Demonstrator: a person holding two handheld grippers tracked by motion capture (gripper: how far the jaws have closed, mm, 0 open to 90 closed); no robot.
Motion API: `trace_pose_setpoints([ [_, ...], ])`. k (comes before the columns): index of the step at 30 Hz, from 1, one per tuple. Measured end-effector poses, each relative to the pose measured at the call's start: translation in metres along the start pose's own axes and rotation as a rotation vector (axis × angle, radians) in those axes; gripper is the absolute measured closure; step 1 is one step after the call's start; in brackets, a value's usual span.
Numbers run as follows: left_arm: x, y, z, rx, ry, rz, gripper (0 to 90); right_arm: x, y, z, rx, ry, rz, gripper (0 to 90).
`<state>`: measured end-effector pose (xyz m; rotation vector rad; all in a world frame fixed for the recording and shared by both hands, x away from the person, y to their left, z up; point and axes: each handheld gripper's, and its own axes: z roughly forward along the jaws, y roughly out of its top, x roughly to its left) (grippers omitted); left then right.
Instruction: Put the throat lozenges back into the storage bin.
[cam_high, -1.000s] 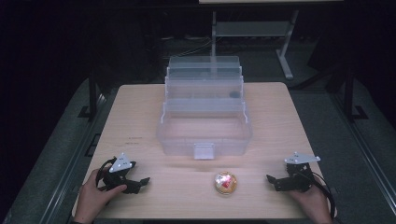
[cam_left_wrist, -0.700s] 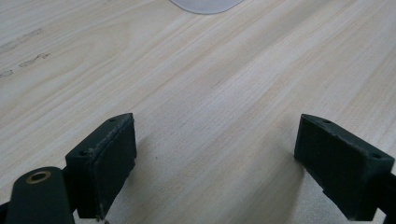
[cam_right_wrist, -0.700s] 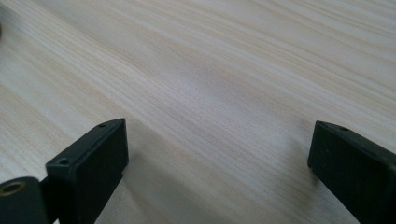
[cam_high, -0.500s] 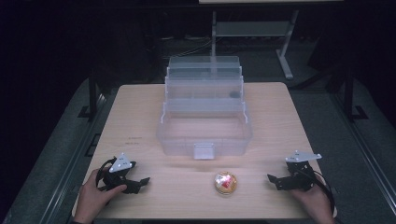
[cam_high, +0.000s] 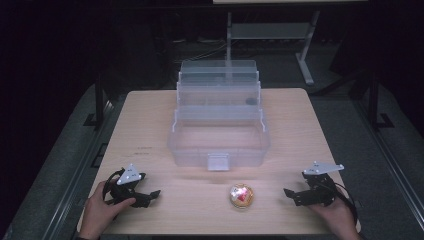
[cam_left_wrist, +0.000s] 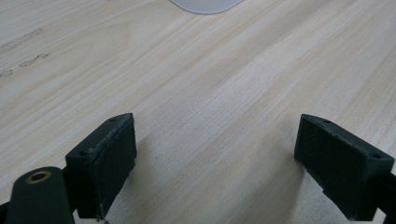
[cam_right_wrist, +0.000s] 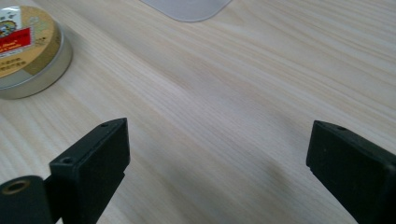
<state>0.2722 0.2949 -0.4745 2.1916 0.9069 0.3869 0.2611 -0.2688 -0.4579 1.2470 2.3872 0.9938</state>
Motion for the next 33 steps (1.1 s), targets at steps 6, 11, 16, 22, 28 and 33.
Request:
trace_pose_setpoints([
  [6,0.000,0.000,0.000,0.000,0.000,0.000,11.9,0.006,0.004,0.000,0.002,0.022,-0.017,6.1],
  [11,0.000,0.000,0.000,0.000,0.000,0.000,11.9,0.011,0.006,0.000,0.004,0.036,-0.022,6.1],
  [16,0.000,0.000,0.000,0.000,0.000,0.000,11.9,0.015,0.008,0.000,0.007,0.048,-0.043,6.2],
  [22,0.000,0.000,0.000,0.000,0.000,0.000,11.9,0.019,0.011,0.001,0.008,0.061,-0.059,6.2],
  [28,0.000,0.000,0.000,0.000,0.000,0.000,11.9,0.025,0.015,0.001,0.013,0.080,-0.077,6.2],
  [33,0.000,0.000,0.000,0.000,0.000,0.000,11.9,0.030,0.018,0.002,0.016,0.095,-0.093,6.1],
])
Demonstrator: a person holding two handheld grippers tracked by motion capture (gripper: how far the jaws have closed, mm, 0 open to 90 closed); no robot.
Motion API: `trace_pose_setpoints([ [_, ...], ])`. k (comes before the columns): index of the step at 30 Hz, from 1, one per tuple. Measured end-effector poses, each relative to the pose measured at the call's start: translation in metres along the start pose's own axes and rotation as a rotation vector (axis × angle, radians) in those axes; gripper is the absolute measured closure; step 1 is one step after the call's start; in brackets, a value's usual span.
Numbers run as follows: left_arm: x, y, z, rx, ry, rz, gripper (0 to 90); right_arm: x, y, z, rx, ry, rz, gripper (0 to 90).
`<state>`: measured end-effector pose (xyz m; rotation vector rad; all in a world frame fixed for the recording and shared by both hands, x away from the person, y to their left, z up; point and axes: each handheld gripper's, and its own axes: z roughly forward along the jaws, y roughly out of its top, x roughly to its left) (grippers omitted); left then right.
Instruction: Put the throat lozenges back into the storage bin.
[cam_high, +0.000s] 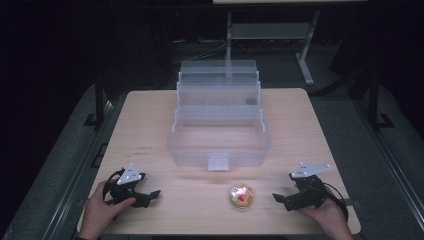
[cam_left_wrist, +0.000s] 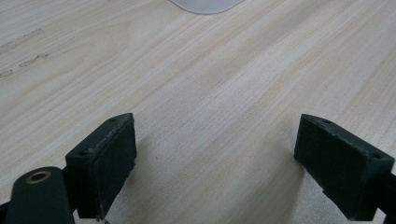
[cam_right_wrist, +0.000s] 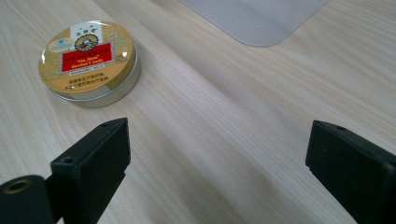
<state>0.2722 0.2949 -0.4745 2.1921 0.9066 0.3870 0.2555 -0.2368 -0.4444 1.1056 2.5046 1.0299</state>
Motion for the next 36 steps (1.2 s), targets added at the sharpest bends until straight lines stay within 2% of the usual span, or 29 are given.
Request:
trace_pose_setpoints([
  [19,0.000,0.000,0.000,0.000,0.000,0.000,11.9,0.015,0.019,0.006,0.017,0.048,-0.060,6.3],
  [36,0.000,0.000,0.000,-0.003,0.000,-0.003,11.9,0.028,0.038,0.018,0.072,0.079,-0.118,6.3],
])
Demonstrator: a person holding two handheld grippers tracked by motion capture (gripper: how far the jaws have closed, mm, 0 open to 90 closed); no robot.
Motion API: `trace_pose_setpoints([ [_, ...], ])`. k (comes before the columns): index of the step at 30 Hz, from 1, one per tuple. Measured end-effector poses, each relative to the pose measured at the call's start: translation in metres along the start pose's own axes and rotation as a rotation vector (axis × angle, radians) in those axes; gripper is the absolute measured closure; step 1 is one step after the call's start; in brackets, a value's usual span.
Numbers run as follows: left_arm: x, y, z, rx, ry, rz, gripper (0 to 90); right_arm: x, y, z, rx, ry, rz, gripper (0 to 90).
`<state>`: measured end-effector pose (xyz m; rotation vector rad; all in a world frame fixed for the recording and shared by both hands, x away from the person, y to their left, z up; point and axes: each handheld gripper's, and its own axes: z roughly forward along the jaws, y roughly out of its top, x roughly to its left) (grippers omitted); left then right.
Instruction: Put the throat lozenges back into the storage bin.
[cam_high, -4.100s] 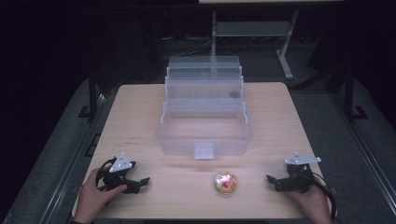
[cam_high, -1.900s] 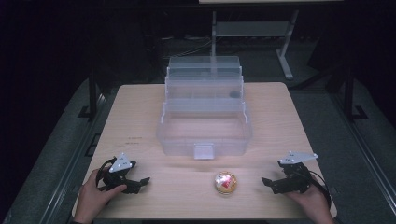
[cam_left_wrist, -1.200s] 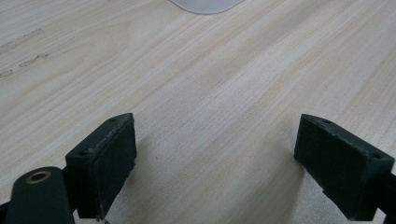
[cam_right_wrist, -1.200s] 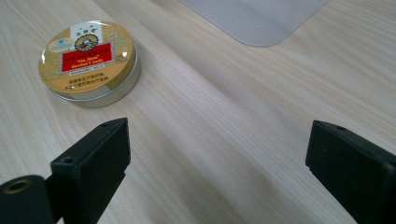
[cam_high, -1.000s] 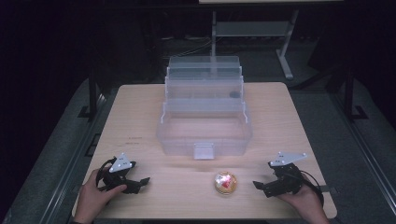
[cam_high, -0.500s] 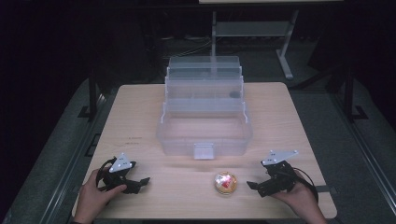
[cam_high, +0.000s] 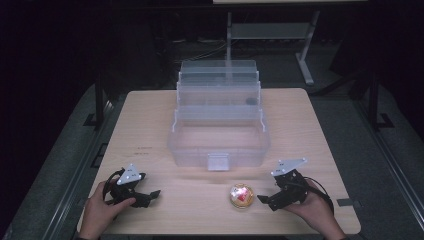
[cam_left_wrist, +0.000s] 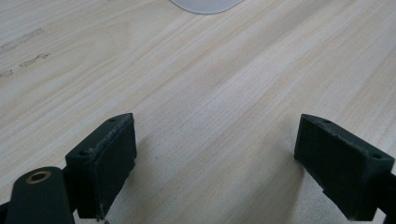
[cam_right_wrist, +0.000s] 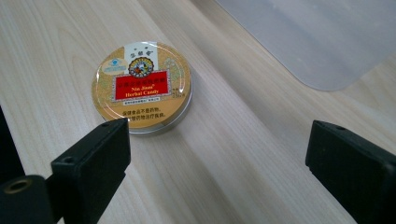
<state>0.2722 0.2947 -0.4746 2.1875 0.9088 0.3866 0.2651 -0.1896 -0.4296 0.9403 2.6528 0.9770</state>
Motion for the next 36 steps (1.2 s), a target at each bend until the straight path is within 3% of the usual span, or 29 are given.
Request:
trace_pose_setpoints([
  [36,0.000,0.000,0.000,0.000,0.001,0.002,11.9,0.026,0.035,0.036,0.090,0.072,-0.139,6.4],
])
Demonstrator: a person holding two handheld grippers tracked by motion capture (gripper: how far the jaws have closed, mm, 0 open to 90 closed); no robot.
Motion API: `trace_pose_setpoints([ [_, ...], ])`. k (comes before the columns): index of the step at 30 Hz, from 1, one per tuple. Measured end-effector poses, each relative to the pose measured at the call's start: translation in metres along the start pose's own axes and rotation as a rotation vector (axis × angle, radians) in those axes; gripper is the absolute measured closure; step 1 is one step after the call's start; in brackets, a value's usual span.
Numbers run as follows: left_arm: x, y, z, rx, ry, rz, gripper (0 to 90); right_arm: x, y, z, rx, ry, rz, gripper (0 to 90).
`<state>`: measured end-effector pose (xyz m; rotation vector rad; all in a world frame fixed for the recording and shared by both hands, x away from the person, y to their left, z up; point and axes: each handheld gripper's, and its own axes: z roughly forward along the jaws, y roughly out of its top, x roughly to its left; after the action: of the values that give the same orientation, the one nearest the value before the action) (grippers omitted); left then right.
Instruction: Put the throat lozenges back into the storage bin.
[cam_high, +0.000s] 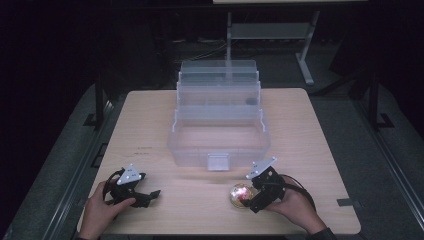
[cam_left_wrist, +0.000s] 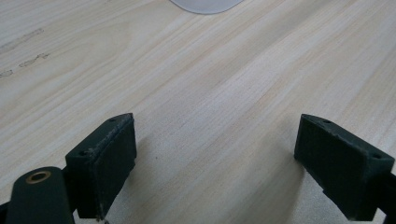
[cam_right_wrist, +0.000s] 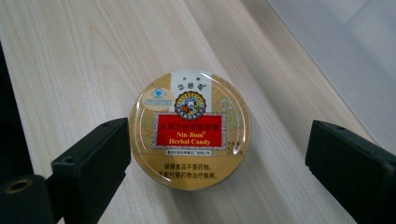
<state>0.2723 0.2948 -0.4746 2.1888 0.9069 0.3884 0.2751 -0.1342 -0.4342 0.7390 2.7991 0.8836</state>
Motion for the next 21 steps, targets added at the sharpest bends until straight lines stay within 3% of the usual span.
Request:
trace_pose_setpoints([
  [8,0.000,0.000,0.000,0.000,0.000,0.000,11.9,0.004,0.005,0.011,0.024,0.010,-0.031,6.4],
  [21,0.000,0.000,0.000,0.000,0.000,0.000,11.9,0.009,0.009,0.025,0.051,0.042,-0.042,9.0],
])
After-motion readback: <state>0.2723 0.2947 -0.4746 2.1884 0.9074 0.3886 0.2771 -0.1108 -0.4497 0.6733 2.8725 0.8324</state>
